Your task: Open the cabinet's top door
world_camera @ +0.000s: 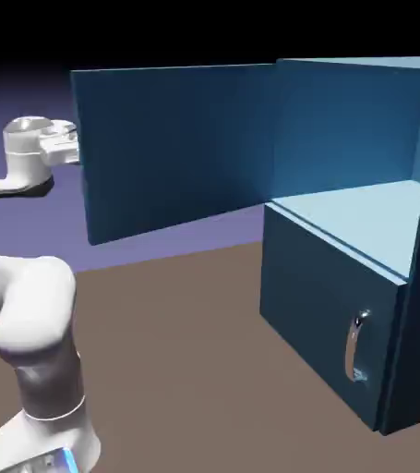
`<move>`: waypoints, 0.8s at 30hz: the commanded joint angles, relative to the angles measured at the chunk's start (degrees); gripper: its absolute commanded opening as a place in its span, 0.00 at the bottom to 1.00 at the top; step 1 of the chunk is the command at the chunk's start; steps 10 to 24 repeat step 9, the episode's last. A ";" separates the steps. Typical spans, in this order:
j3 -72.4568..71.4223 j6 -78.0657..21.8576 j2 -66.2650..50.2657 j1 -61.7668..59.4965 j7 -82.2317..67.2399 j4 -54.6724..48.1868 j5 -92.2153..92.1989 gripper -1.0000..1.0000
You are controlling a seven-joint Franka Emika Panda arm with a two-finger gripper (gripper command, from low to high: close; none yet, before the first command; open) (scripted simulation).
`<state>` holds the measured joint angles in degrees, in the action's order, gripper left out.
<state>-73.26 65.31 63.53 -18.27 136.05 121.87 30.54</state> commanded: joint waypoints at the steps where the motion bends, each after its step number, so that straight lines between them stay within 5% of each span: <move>1: -1.11 -1.45 0.09 -1.95 -0.33 -2.08 -0.48 0.00; 9: -8.10 -12.08 2.14 -16.89 -3.87 -18.69 -3.21 0.00; 24: -8.10 -12.08 2.14 -16.89 -3.87 -18.69 -3.21 0.00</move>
